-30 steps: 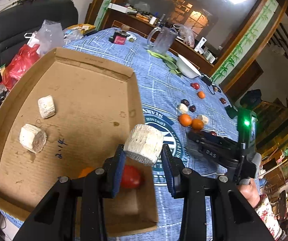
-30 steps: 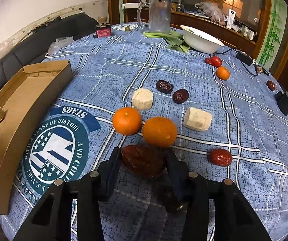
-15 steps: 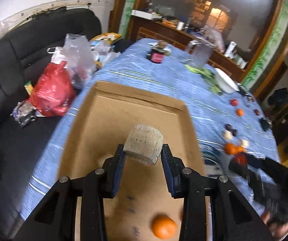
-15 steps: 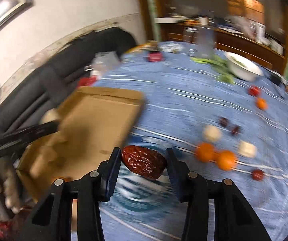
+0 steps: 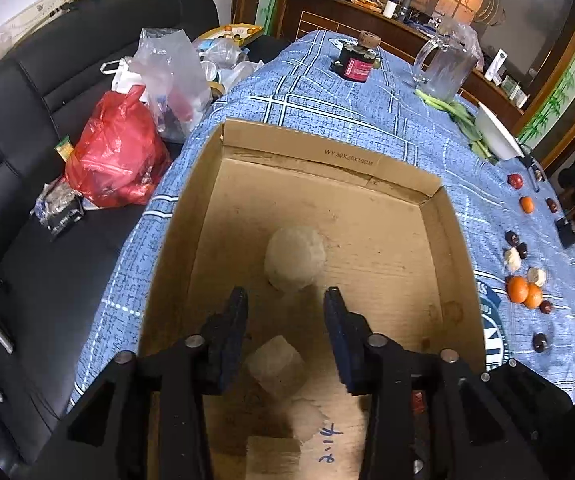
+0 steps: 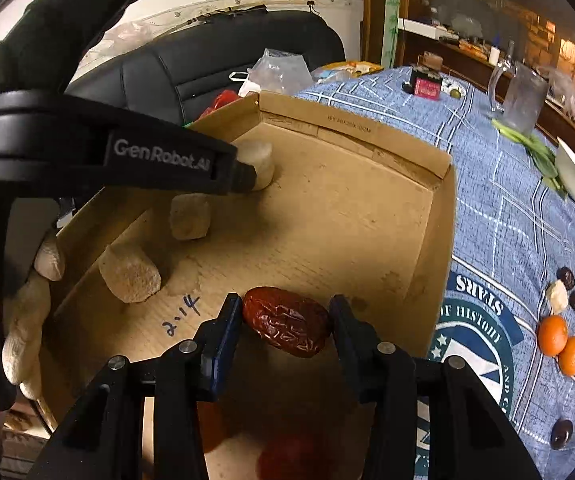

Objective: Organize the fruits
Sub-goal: 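Open the left gripper over the tray while the right holds the date above it, then open the right gripper to drop the date into the tray and withdraw, then move both open tools back toward the remaining fruit on the table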

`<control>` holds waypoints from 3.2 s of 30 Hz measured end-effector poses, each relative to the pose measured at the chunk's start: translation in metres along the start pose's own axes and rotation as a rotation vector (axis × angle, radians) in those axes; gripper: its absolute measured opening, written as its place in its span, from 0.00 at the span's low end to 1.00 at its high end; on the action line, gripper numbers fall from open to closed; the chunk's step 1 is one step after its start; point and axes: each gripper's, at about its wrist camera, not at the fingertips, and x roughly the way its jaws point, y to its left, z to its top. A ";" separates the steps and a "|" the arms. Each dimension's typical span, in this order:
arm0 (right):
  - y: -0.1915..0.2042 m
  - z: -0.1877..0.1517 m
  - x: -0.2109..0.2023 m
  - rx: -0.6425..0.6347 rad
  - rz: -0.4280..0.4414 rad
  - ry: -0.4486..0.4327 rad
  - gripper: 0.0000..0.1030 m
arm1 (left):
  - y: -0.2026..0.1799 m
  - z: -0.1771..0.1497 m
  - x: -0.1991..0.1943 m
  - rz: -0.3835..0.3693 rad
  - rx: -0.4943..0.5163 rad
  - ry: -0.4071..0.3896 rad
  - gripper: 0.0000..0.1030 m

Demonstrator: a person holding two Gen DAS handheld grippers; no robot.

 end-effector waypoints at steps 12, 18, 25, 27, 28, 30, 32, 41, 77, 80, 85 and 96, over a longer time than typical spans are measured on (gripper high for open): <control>-0.033 -0.059 -0.107 0.111 -0.094 -0.220 0.75 | -0.047 -0.035 -0.078 -0.185 0.010 -0.171 0.60; -0.095 -0.114 -0.178 0.262 -0.233 -0.293 0.76 | -0.106 -0.063 -0.089 -0.339 0.042 -0.131 0.65; -0.165 -0.196 -0.254 0.504 -0.324 -0.399 0.79 | -0.212 -0.098 -0.097 -0.415 0.162 -0.073 0.65; -0.176 -0.215 -0.272 0.546 -0.346 -0.428 0.79 | -0.242 -0.108 -0.104 -0.421 0.210 -0.080 0.65; -0.181 -0.225 -0.281 0.565 -0.358 -0.443 0.79 | -0.257 -0.113 -0.107 -0.425 0.234 -0.083 0.65; -0.189 -0.244 -0.300 0.594 -0.386 -0.467 0.80 | -0.283 -0.120 -0.109 -0.440 0.264 -0.082 0.65; -0.194 -0.263 -0.318 0.615 -0.427 -0.487 0.81 | -0.309 -0.129 -0.108 -0.462 0.296 -0.074 0.65; -0.236 -0.305 -0.332 0.753 -0.488 -0.476 0.85 | -0.372 -0.151 -0.075 -0.519 0.396 0.025 0.65; -0.277 -0.240 -0.222 0.847 -0.332 -0.313 0.85 | -0.159 -0.086 -0.020 -0.206 0.085 -0.088 0.65; -0.271 -0.224 -0.206 0.805 -0.307 -0.270 0.85 | -0.156 -0.081 -0.016 -0.230 0.103 -0.087 0.65; -0.268 -0.205 -0.193 0.768 -0.294 -0.236 0.85 | -0.184 -0.073 -0.003 -0.274 0.185 -0.055 0.65; -0.247 -0.133 -0.127 0.564 -0.179 -0.089 0.84 | -0.229 -0.039 0.028 -0.309 0.185 -0.050 0.58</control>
